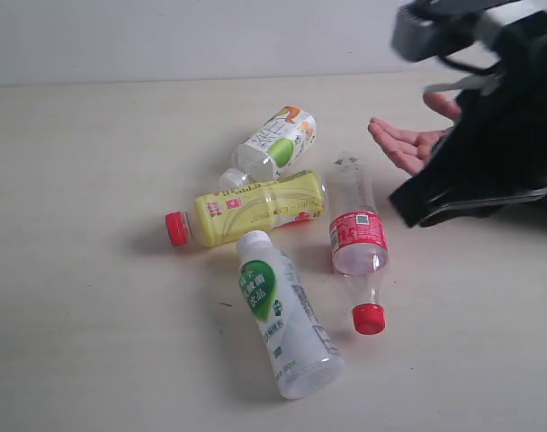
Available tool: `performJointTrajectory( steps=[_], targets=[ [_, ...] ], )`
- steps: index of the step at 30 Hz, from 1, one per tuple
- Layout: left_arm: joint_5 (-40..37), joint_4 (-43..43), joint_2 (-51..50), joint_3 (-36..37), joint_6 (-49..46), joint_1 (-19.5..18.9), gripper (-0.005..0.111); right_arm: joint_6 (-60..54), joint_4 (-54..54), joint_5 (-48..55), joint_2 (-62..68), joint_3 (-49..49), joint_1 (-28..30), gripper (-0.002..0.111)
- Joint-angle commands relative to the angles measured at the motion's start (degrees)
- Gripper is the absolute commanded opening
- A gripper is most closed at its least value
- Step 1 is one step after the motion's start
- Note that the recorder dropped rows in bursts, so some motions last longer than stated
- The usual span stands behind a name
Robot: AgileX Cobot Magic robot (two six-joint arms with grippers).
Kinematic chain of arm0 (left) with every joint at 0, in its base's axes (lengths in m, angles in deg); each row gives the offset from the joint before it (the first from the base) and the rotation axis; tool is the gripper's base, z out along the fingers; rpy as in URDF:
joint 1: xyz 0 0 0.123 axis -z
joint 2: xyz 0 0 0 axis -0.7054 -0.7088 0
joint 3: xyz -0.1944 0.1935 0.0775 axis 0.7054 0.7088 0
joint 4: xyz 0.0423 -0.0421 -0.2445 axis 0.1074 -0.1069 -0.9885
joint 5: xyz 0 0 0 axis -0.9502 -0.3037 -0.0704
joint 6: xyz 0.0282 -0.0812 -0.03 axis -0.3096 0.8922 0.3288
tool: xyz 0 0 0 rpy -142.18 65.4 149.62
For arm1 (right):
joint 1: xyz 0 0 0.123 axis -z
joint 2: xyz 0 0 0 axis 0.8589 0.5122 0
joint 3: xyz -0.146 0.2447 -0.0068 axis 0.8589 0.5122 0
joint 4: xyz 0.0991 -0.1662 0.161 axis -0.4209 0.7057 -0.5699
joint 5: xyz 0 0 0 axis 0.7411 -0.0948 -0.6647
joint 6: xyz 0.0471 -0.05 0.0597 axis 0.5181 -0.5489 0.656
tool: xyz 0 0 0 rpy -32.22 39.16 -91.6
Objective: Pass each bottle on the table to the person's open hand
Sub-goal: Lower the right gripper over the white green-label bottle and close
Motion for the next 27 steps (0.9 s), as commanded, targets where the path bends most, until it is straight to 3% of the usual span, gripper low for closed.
performJointTrajectory(
  steps=[1,7,14,18,24,27],
  targets=[
    [0.05,0.07,0.34,0.16,-0.23,-0.17,0.007,3.06,2.46,1.19,9.45,-4.83,-8.05,0.003],
    [0.05,0.07,0.34,0.16,-0.23,-0.17,0.007,7.21,2.18,0.74,21.96,-11.90,-14.59,0.021],
    [0.05,0.07,0.34,0.16,-0.23,-0.17,0.007,9.68,1.87,1.36,31.36,-18.32,-16.60,0.059],
    [0.05,0.07,0.34,0.16,-0.23,-0.17,0.007,9.20,1.97,-1.77,33.16,-19.37,-16.60,0.065],
    [0.05,0.07,0.34,0.16,-0.23,-0.17,0.007,9.42,1.62,-2.29,33.16,-19.37,-16.60,0.065],
    [0.05,0.07,0.34,0.16,-0.23,-0.17,0.007,15.50,5.49,-1.05,33.16,-19.37,-16.60,0.080]
  ],
)
